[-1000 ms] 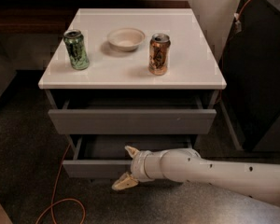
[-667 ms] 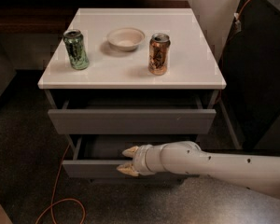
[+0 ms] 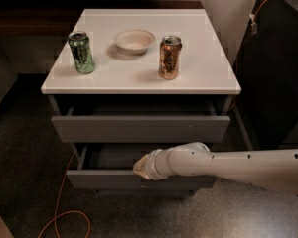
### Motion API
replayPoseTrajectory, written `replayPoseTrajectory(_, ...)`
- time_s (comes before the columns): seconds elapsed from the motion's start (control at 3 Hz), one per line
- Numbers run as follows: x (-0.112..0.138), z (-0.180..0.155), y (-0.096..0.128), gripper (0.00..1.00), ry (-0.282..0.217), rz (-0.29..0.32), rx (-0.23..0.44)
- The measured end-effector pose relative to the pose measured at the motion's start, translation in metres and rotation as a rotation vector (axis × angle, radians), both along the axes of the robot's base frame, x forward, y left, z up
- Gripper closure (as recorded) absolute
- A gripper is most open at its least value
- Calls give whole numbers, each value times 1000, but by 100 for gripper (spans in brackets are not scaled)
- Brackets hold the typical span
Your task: Place orange can into middle drawer
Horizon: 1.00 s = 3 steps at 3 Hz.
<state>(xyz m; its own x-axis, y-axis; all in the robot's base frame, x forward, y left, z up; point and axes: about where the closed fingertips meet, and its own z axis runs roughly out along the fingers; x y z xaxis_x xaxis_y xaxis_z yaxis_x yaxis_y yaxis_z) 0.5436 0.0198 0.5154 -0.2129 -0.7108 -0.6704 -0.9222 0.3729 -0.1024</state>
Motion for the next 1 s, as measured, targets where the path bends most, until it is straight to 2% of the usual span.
replayPoseTrajectory(0.33,15,-20,-9,100,-3,-13,-58)
replayPoseTrajectory(1.0,44,-46,-29,100,-6,-33,-133)
